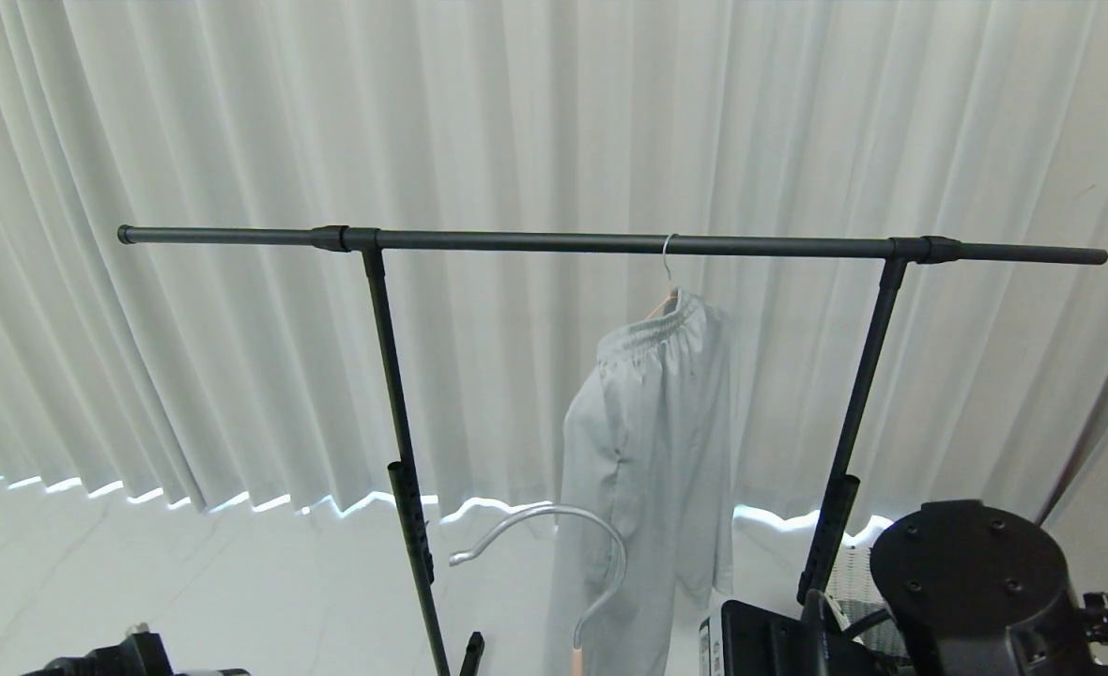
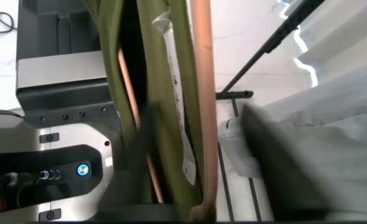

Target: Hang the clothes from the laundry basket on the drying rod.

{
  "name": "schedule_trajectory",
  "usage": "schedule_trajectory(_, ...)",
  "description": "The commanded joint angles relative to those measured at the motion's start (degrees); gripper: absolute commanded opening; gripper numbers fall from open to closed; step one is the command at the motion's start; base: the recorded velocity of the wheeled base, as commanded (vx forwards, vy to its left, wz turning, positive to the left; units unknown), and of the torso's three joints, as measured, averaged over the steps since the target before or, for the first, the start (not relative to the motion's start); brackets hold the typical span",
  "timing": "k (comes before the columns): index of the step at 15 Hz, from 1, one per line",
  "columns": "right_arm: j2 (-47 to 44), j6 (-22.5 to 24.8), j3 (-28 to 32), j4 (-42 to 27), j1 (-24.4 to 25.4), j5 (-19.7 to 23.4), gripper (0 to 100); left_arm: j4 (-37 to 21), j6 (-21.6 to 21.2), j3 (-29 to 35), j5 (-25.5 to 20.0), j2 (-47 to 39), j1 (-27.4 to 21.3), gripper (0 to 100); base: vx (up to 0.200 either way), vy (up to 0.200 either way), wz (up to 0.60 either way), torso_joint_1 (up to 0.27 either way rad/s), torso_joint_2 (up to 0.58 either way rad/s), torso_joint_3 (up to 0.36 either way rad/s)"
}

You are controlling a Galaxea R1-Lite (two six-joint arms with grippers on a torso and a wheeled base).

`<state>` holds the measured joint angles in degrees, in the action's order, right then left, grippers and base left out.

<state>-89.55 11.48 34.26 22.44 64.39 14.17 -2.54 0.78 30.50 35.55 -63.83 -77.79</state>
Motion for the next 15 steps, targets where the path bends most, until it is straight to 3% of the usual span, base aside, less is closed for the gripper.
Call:
schedule_trajectory(1, 0.1, 0.0, 0.0, 0.1, -0.1, 0.0, 0, 0.0, 0.0, -0.1, 0.0, 0.3, 0.0, 0, 0.0, 0.0, 0.0, 0.0, 0.0, 0.0)
schedule_trajectory(6, 0.9, 0.1, 0.0, 0.1, -0.1, -0.2, 0, 0.0, -0.1, 0.3, 0.0, -0.1, 0.1, 0, 0.0, 0.0, 0.0, 0.0, 0.0, 0.0)
schedule_trajectory(7, 1.2, 0.1, -0.1, 0.1, -0.1, -0.2, 0, 0.0, -0.1, 0.3, 0.0, -0.2, 0.2, 100, 0.0, 0.0, 0.0, 0.0, 0.0, 0.0)
schedule_trajectory(11, 3.2, 0.0, -1.4, 0.0, -0.4, -0.5, 0, 0.0, 0.0, -0.5, 0.0, 0.4, 0.2, 100, 0.0, 0.0, 0.0, 0.0, 0.0, 0.0)
schedule_trajectory(15, 8.1, 0.1, -3.9, -0.5, -5.2, -0.6, 0, 0.0, 0.1, -1.2, 0.0, 0.6, 0.3, 100, 0.0, 0.0, 0.0, 0.0, 0.0, 0.0)
